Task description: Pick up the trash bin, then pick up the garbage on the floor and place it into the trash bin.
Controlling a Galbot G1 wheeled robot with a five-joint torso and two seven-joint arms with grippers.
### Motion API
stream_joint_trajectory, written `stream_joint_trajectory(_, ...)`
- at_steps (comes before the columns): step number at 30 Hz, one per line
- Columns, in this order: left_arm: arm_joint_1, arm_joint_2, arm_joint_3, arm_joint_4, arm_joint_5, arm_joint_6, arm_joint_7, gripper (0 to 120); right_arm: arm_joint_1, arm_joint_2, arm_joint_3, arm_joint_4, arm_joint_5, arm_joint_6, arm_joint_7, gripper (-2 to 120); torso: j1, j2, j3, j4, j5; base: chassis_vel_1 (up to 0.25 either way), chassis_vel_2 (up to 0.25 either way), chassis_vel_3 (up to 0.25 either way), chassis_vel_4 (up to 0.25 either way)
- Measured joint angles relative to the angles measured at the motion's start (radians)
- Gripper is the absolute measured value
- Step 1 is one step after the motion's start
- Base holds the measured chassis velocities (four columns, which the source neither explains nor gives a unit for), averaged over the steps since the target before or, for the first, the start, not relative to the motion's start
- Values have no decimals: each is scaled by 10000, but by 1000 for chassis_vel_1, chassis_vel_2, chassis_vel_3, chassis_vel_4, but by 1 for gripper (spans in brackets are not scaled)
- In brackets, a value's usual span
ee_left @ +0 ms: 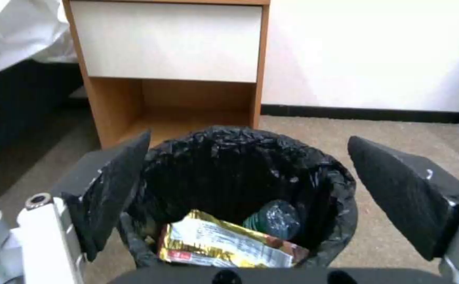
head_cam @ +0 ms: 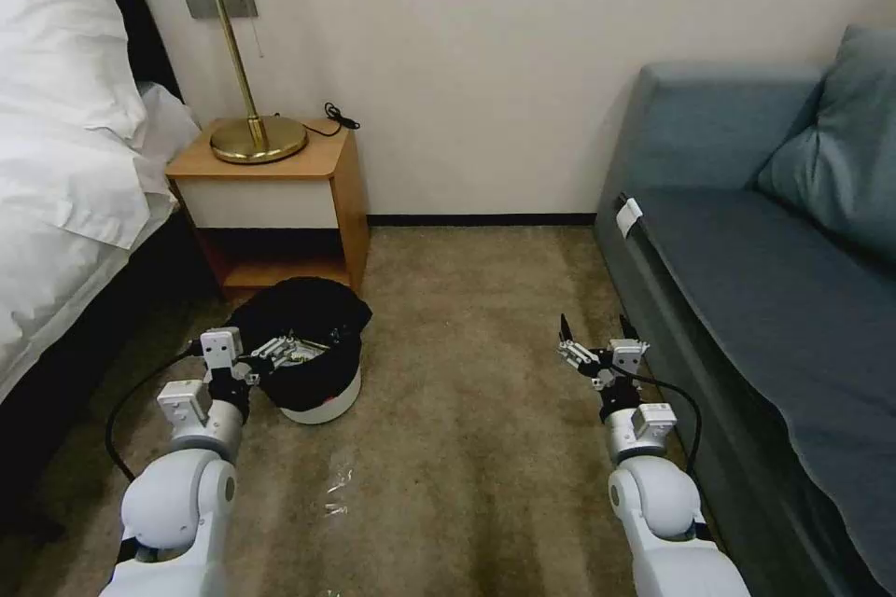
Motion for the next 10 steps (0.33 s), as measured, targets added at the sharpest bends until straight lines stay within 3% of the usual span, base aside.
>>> stream_joint_trajectory(5,44,-57,118,299,-107,-685,-63,100,-113,-20,64,258,290,-222,41,100,0,0,0,-1,1,0,0,0,0)
stream_joint_trajectory(10,139,-84,114,403,-106,-898,-20,100,-165,-46,87,382,402,-389,62,100,0,0,0,-1,2,0,0,0,0)
